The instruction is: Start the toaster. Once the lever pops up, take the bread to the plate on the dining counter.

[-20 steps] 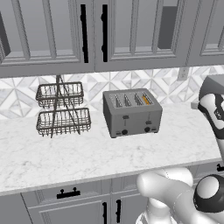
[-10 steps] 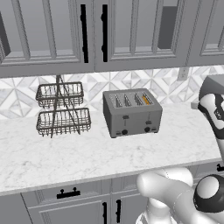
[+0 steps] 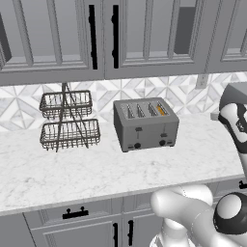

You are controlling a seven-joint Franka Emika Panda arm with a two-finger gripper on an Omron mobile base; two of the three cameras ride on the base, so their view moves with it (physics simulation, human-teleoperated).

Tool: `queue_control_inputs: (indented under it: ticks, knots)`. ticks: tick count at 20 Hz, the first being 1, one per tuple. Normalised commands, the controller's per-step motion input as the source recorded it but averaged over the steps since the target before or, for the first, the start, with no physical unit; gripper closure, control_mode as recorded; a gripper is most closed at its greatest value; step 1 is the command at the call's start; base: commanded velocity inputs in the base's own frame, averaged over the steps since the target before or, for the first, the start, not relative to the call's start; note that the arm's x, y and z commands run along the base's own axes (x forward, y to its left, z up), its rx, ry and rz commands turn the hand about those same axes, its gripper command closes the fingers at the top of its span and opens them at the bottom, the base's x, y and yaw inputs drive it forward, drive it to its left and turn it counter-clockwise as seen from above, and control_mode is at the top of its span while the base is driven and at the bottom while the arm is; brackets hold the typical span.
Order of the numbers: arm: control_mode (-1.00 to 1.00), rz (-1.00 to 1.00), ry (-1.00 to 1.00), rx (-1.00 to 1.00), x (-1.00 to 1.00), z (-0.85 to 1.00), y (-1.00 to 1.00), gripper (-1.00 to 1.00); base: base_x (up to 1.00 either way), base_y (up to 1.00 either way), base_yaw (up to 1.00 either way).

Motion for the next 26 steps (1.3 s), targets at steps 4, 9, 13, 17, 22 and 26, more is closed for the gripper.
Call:
queue_control_inputs:
  ticks: [4,9,13,17,22,26]
  knots:
    - [-1.00,0.00,0.00,0.00,0.00,0.00,0.00,-1.00,0.00,0.00,0.00]
    - [-1.00,0.00,0.00,0.00,0.00,0.00,0.00,-1.00,0.00,0.00,0.00]
    - [-1.00,0.00,0.00,0.00,0.00,0.00,0.00,-1.00,0.00,0.00,0.00]
    - [-1.00,0.00,0.00,0.00,0.00,0.00,0.00,-1.00,0.00,0.00,0.00]
    - [-1.00,0.00,0.00,0.00,0.00,0.00,0.00,-1.00,0.00,0.00,0.00]
    - [-1.00,0.00,0.00,0.00,0.00,0.00,0.00,-1.00,0.00,0.00,0.00]
